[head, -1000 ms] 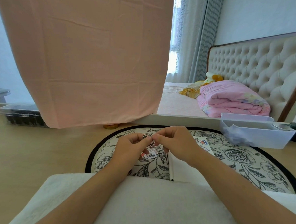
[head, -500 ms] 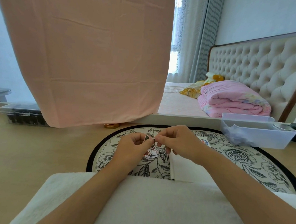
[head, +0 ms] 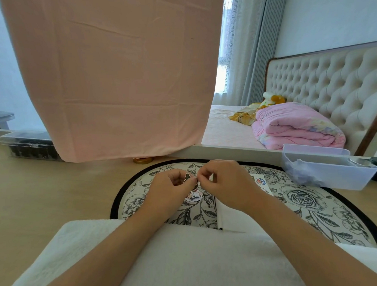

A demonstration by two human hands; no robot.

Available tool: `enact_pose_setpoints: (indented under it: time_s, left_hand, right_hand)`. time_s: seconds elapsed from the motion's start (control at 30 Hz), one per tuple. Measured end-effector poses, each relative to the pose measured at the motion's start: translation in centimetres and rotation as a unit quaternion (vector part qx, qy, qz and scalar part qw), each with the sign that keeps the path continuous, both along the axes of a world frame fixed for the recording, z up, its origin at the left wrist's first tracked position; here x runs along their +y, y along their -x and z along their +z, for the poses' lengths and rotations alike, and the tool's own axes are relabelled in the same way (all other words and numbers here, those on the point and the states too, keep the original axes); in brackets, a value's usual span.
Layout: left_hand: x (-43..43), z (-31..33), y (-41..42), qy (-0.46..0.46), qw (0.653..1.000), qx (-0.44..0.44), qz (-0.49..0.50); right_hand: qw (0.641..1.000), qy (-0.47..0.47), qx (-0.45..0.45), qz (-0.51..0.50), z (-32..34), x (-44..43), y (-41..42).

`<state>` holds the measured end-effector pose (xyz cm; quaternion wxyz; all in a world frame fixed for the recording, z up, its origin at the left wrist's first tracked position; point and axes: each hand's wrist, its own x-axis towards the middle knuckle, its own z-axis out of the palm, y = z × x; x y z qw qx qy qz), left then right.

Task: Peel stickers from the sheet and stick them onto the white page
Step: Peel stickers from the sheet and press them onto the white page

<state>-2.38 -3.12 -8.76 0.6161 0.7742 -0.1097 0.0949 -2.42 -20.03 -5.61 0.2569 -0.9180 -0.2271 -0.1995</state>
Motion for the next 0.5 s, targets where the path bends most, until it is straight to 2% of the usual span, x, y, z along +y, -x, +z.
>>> enact_pose_setpoints:
  time_s: [0.13, 0.23, 0.37, 0.5]
  left_hand:
    - [-0.09, -0.04, 0.07, -0.015, 1.000, -0.013, 0.003]
    - [-0.21, 0.03, 0.11, -0.022, 1.000, -0.018, 0.004]
    - [-0.12, 0.09, 0.03, -0.011, 1.000, -0.019, 0.007]
    - [-0.11, -0.40, -0.20, -0.020, 0.998, -0.041, 0.049]
  right_hand:
    - [0.993, 0.080, -0.087, -0.022, -0.25, 0.17, 0.01]
    - [0.990, 0.091, -0.101, -0.027, -0.35, 0.21, -0.02]
    - [1.000, -0.014, -0.011, -0.009, -0.38, 0.25, -0.03]
    - [0.990, -0.118, 0.071, 0.006, -0.46, 0.40, -0.22]
